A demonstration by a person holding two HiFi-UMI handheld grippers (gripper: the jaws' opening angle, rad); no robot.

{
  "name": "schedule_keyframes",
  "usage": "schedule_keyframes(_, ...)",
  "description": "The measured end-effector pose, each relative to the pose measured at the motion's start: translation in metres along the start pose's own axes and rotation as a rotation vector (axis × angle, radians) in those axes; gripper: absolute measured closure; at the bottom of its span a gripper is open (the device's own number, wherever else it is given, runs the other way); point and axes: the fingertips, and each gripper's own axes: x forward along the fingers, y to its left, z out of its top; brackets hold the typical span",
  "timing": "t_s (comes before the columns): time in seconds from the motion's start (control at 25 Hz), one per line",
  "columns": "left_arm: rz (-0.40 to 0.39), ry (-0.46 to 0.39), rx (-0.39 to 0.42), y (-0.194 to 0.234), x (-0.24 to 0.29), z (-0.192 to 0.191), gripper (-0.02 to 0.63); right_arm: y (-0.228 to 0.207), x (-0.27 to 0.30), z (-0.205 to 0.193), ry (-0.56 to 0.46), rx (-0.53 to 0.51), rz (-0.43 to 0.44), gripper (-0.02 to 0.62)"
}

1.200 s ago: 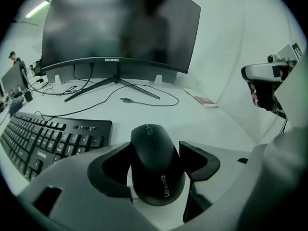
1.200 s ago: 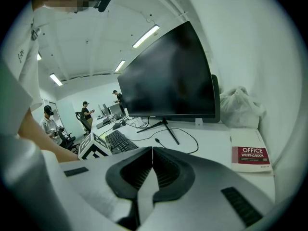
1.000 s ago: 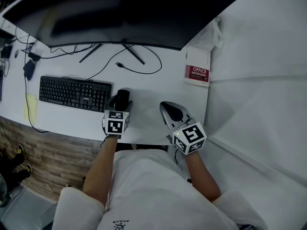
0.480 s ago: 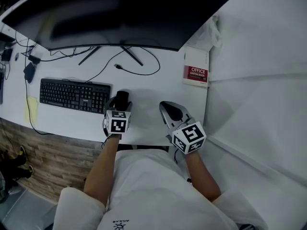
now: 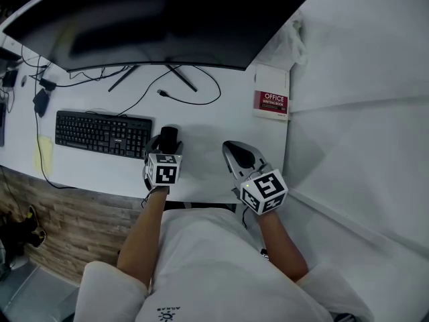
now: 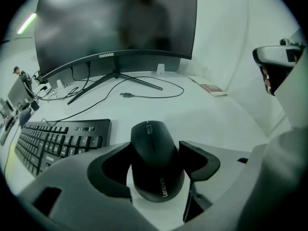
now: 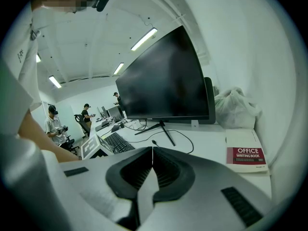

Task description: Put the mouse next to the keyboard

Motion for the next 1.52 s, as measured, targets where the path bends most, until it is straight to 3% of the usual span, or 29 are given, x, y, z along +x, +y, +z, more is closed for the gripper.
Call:
schedule_keyframes(0.64, -0.013, -0.039, -0.016, -0.003, -0.011, 0.005, 0.250, 0.000, -0.020, 0.000, -0.036, -0.013, 0.001, 0.577)
schedule_keyframes(1.04, -0.029, -0.152, -0.054, -0.009, -0.051, 0.023, 0.252, 0.008, -0.032, 0.003, -0.072, -0.026, 0.012, 0.577)
schedule_keyframes(1.52, -0.066, -0.274, -0.050, -0.022, -0.098, 0.044, 0.374, 0.016, -0.040, 0.008, -0.120, -0.037, 0.017, 0.577)
